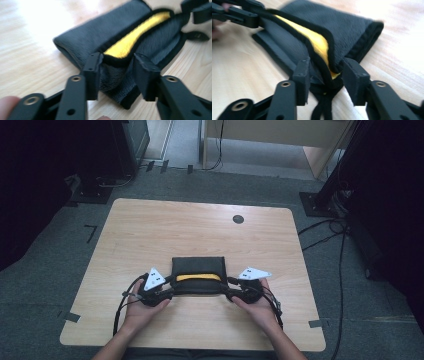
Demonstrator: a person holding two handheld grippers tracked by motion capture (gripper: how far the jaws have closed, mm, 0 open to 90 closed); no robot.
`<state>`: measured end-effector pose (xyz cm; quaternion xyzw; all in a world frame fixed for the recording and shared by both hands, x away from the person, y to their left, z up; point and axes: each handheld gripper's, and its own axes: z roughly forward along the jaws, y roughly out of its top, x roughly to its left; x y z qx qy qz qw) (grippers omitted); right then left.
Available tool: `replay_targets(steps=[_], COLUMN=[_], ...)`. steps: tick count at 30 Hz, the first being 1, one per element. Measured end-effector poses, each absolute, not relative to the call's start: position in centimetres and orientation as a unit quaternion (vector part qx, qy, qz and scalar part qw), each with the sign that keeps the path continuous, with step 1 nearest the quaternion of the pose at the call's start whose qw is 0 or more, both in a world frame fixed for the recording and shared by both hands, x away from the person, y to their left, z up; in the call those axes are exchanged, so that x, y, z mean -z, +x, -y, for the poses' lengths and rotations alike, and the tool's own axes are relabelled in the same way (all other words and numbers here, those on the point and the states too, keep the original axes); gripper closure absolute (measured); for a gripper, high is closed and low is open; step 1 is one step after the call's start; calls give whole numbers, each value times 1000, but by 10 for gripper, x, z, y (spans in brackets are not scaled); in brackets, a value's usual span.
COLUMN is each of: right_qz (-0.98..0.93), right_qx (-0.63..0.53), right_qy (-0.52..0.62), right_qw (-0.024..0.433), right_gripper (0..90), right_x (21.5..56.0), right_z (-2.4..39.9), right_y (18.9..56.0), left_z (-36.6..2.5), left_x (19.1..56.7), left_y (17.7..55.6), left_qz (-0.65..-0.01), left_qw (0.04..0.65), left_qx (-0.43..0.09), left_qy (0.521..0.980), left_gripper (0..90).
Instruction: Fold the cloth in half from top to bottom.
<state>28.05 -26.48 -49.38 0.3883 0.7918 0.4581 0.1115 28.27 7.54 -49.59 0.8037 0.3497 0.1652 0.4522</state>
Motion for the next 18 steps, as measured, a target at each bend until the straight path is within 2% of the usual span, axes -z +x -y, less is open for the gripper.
replay_targets(steps=[4,9,14,16,18], right_qz=[-776,-750,-754,-761,-770], right_qx=[-483,-501,-479,-470,-463], right_qy=[391,417,432,431,424], right_qw=[107,117,122,121,114], right_gripper=[533,606,567,606,700], right_x=[483,479,491,496,499], right_z=[276,266,246,242,238], right_y=[277,284,300,304,304], left_z=[-83,-78,-74,-73,-73], left_x=[496,493,496,498,498], left_y=[284,291,294,294,292], left_qz=[-364,-386,-402,-402,-390], left_qw=[465,486,466,461,457], left_qx=[-149,-121,-124,-118,-118], left_qy=[793,775,778,782,791], left_gripper=[527,531,527,541,630])
